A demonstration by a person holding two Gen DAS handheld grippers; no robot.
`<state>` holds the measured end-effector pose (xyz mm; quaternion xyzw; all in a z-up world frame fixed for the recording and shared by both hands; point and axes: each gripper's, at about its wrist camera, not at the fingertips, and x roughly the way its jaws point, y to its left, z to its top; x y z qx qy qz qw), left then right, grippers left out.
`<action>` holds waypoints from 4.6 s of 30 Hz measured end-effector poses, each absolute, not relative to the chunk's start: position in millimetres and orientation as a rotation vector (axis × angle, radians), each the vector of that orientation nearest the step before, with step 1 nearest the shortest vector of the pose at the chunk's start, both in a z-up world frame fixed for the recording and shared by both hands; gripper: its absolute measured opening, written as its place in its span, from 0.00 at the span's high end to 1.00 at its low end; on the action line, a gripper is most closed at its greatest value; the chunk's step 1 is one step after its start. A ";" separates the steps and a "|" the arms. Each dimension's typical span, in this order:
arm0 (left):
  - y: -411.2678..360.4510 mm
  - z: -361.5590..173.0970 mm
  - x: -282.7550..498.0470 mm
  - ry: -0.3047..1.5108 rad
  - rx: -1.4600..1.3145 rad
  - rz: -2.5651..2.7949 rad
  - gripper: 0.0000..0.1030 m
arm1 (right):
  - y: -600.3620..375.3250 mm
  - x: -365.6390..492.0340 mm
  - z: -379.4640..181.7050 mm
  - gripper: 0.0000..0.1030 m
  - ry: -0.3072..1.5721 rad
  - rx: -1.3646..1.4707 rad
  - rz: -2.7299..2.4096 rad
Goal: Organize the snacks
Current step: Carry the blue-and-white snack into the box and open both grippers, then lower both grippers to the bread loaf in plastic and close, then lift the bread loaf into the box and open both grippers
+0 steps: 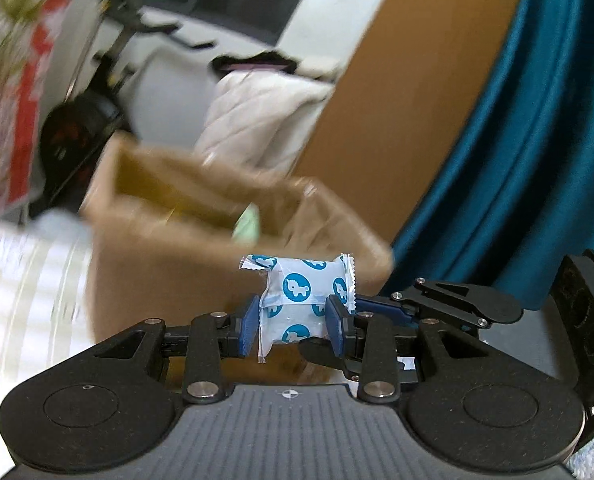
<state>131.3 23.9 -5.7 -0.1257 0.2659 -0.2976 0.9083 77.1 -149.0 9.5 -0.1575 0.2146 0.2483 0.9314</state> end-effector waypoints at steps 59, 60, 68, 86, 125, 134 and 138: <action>15.6 -89.8 103.4 0.786 -0.195 -0.513 0.44 | -190.8 33.4 -92.9 0.48 0.724 -0.163 0.354; 13.4 -95.0 104.5 0.807 -0.198 -0.523 0.45 | -190.1 30.8 -99.0 0.48 0.749 -0.166 0.363; -1.8 -129.8 105.3 0.923 -0.212 -0.556 0.47 | -181.4 19.2 -125.6 0.43 0.861 -0.179 0.429; -17.1 -154.3 102.5 0.984 -0.217 -0.565 0.47 | -179.1 24.7 -149.1 0.36 0.922 -0.141 0.473; -30.8 7.2 103.0 0.508 -0.153 -0.670 0.50 | -174.7 38.2 36.9 0.52 0.455 -0.291 0.437; -24.7 16.6 201.7 0.539 -0.191 -0.607 0.48 | -160.4 151.7 48.9 0.52 0.430 -0.324 0.443; -28.6 8.1 230.2 0.559 -0.171 -0.555 0.48 | -155.7 190.7 33.2 0.52 0.460 -0.295 0.425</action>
